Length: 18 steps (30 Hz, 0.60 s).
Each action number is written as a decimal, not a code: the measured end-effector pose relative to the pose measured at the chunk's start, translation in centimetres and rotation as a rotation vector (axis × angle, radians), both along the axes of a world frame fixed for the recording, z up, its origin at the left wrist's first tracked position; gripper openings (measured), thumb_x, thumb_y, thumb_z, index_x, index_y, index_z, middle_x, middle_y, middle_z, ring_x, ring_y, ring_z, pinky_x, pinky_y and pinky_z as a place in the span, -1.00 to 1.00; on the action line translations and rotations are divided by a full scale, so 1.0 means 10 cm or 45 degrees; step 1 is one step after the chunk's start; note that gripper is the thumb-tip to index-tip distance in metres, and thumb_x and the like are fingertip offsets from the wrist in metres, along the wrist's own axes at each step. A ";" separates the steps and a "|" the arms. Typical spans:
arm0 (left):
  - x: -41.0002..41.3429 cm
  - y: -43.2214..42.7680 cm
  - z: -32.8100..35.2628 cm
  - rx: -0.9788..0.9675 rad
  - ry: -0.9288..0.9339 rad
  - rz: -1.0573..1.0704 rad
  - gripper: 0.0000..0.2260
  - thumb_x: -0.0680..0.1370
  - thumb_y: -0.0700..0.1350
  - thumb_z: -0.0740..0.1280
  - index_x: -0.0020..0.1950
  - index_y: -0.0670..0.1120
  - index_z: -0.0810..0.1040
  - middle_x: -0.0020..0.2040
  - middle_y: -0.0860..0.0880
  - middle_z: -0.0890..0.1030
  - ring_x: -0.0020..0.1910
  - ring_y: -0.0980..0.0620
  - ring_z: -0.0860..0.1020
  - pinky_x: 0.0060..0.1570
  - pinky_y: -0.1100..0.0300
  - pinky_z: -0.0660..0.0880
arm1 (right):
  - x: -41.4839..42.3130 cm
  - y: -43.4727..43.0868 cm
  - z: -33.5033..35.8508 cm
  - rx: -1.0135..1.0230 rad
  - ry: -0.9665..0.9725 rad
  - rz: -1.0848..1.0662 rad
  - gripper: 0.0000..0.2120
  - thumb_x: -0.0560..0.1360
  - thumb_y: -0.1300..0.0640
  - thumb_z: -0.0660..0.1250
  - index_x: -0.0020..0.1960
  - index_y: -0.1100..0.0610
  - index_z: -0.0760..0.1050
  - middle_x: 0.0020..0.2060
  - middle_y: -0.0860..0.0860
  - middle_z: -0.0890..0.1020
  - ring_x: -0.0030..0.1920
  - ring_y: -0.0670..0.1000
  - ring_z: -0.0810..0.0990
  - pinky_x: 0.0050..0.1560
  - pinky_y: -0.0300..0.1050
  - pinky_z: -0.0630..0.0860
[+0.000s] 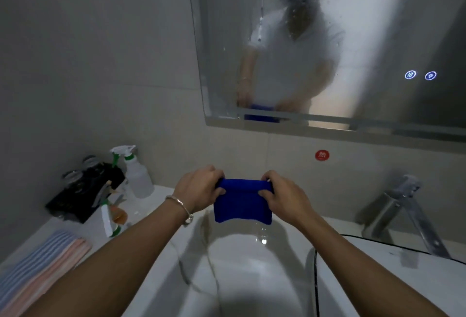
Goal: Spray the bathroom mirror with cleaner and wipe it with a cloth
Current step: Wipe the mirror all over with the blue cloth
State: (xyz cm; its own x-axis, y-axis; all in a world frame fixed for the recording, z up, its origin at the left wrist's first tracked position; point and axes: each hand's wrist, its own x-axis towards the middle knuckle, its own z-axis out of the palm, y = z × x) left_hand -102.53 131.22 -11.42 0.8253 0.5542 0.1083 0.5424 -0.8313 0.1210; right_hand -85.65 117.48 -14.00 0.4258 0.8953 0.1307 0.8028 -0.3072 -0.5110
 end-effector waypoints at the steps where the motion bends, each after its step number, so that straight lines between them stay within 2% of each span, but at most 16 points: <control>1: 0.00 0.03 0.01 0.022 0.001 0.028 -0.82 0.56 0.01 0.24 0.12 -0.01 0.47 0.07 0.02 0.49 -0.06 0.00 0.52 -0.20 0.18 0.38 | 0.00 0.03 0.00 0.005 0.017 0.009 -0.91 0.58 0.06 0.22 0.07 -0.03 0.34 -0.13 -0.11 0.57 -0.19 -0.09 0.55 -0.25 -0.15 0.52; 4: 0.00 0.14 0.03 0.099 -0.023 0.066 -0.82 0.56 0.04 0.23 0.11 0.00 0.46 0.06 0.03 0.52 -0.10 0.02 0.53 -0.19 0.16 0.46 | -0.01 0.15 0.05 0.018 0.031 0.020 -0.87 0.59 0.06 0.22 0.06 -0.04 0.25 -0.19 -0.13 0.53 -0.24 -0.12 0.52 -0.38 -0.27 0.39; 6: 0.01 0.26 0.06 0.123 -0.068 0.075 -0.81 0.56 0.04 0.24 0.11 0.00 0.44 0.04 0.02 0.53 -0.09 0.00 0.53 -0.16 0.11 0.50 | -0.02 0.27 0.11 0.054 0.019 0.017 -0.86 0.59 0.06 0.22 0.05 -0.04 0.23 -0.21 -0.13 0.51 -0.26 -0.13 0.50 -0.39 -0.29 0.35; 10: 0.03 0.61 0.24 0.154 -0.198 0.053 -0.83 0.56 0.03 0.24 0.09 0.00 0.37 -0.01 0.02 0.54 -0.16 0.02 0.51 -0.19 0.09 0.51 | -0.05 0.58 0.30 0.227 0.006 -0.029 -0.91 0.58 0.08 0.22 -0.01 -0.02 0.30 -0.17 -0.11 0.50 -0.23 -0.12 0.50 -0.30 -0.23 0.47; 12: 0.05 0.81 0.40 0.217 -0.266 0.010 -0.83 0.56 0.02 0.25 0.08 0.00 0.37 -0.03 0.04 0.55 -0.17 0.04 0.49 -0.25 0.17 0.44 | -0.06 0.77 0.46 0.310 -0.043 -0.070 -0.92 0.57 0.10 0.24 -0.02 0.01 0.32 -0.13 -0.08 0.50 -0.20 -0.09 0.51 -0.23 -0.14 0.52; 15: 0.12 1.15 0.78 0.363 -0.363 -0.086 -0.83 0.56 0.02 0.25 0.08 -0.02 0.40 -0.02 0.03 0.56 -0.12 0.00 0.53 -0.28 0.15 0.40 | -0.03 1.06 0.83 0.437 -0.128 -0.139 -0.91 0.56 0.14 0.26 -0.01 0.03 0.34 -0.04 -0.06 0.46 -0.14 -0.06 0.51 -0.16 -0.03 0.56; 18: 0.26 1.46 1.25 0.466 -0.538 -0.184 -0.84 0.56 0.01 0.24 0.07 -0.04 0.43 -0.02 0.00 0.57 -0.12 -0.03 0.53 -0.30 0.11 0.42 | -0.01 1.28 1.34 0.603 -0.287 -0.199 -0.90 0.55 0.17 0.27 0.04 0.08 0.37 0.08 -0.03 0.41 -0.12 -0.06 0.51 -0.15 -0.07 0.58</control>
State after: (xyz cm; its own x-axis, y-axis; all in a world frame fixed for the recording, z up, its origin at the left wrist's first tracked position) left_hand -99.97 145.81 1.11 0.7333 0.3037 0.6083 0.3877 -0.9218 -0.0071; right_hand -85.74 130.32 -0.59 0.4638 0.6447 0.6076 0.8717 -0.2099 -0.4428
